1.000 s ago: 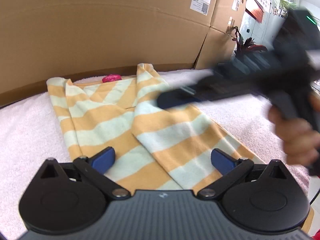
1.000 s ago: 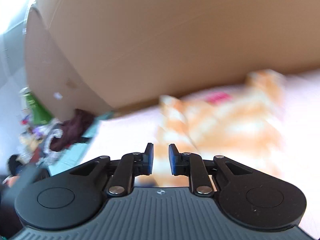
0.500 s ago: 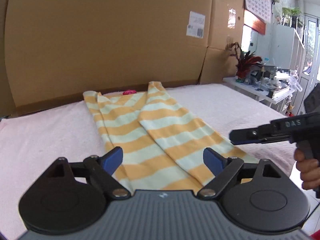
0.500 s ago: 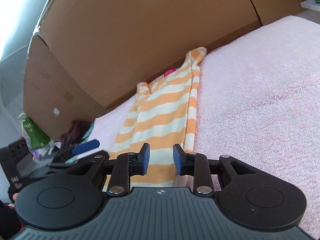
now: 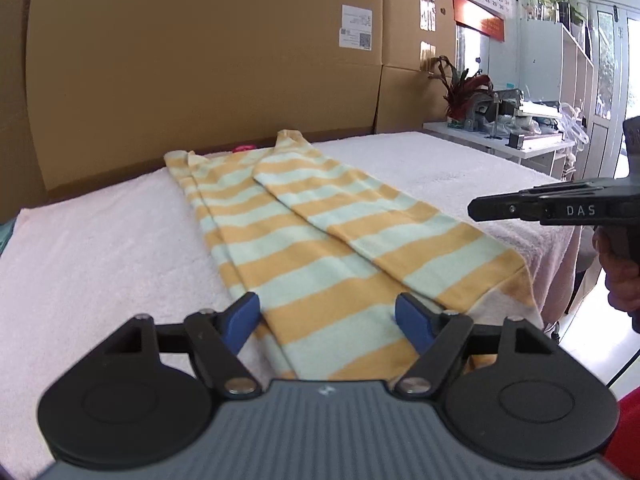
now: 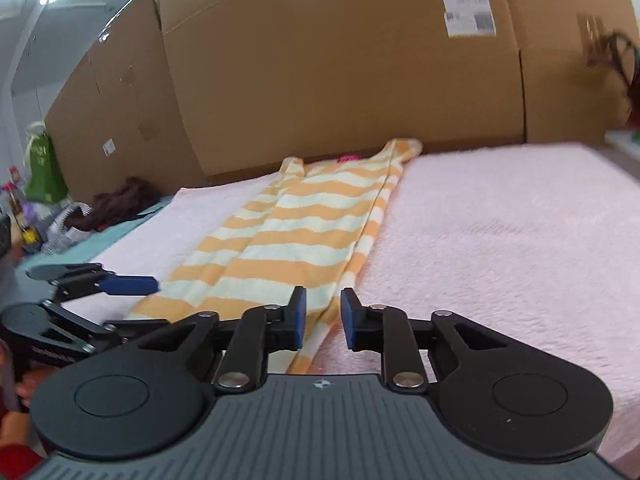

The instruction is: Fold clothes

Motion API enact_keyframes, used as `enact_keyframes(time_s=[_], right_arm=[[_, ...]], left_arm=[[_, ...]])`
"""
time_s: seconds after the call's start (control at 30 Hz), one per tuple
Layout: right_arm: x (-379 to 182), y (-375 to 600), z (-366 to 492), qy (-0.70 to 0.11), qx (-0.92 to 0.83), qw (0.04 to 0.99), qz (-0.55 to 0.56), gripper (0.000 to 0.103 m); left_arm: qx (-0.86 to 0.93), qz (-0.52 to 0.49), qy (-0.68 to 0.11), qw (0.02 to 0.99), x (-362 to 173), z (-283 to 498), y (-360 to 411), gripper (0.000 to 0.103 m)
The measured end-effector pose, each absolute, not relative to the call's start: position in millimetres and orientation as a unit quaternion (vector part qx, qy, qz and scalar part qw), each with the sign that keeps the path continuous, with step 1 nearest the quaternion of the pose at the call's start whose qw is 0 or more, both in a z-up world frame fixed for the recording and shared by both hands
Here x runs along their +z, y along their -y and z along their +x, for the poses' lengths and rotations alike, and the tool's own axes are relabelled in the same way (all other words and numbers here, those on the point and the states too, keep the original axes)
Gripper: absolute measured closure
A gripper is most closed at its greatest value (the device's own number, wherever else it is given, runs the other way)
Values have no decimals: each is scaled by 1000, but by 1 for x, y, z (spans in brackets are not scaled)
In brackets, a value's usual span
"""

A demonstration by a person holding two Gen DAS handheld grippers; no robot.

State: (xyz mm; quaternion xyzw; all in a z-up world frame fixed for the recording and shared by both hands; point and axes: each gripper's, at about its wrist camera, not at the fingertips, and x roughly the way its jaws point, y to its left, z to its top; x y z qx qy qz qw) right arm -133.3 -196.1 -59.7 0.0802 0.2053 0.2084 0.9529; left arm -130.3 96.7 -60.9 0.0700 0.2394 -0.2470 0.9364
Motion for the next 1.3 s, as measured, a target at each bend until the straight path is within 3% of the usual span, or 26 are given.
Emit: enact_keyframes(time_s=[0.13, 0.3, 0.4, 0.5, 0.6, 0.77, 0.9, 0.97, 1.07, 1.17, 1.3], right_arm=[[-62, 178, -141, -206, 286, 932, 85, 94], [-79, 175, -158, -209, 289, 934, 14, 92], [-78, 187, -162, -237, 283, 929, 30, 95], [-69, 188, -163, -208, 303, 927, 72, 91], [-72, 172, -154, -205, 315, 924, 67, 88], [-83, 173, -155, -223, 316, 921, 48, 91], [-77, 182, -159, -216, 305, 925, 63, 84], [-83, 187, -155, -229, 292, 926, 72, 91], [-87, 195, -159, -254, 292, 919, 67, 91], [-82, 203, -168, -255, 279, 924, 62, 82], [-78, 214, -170, -242, 281, 923, 101, 79]], left_arm=[[-247, 86, -231, 937, -62, -136, -89, 21], [-253, 87, -249, 931, -69, -143, -95, 19], [-253, 94, -255, 928, -67, -152, -98, 20], [-254, 92, -248, 930, -64, -152, -94, 20], [-246, 102, -252, 930, -69, -152, -93, 12], [-229, 120, -262, 930, -70, -160, -96, 15], [-244, 87, -256, 931, -64, -156, -97, 13], [-235, 98, -265, 930, -70, -153, -93, 14], [-234, 121, -259, 929, -73, -159, -89, 12], [-245, 91, -267, 928, -66, -161, -99, 12], [-226, 58, -274, 933, -67, -157, -111, 11]])
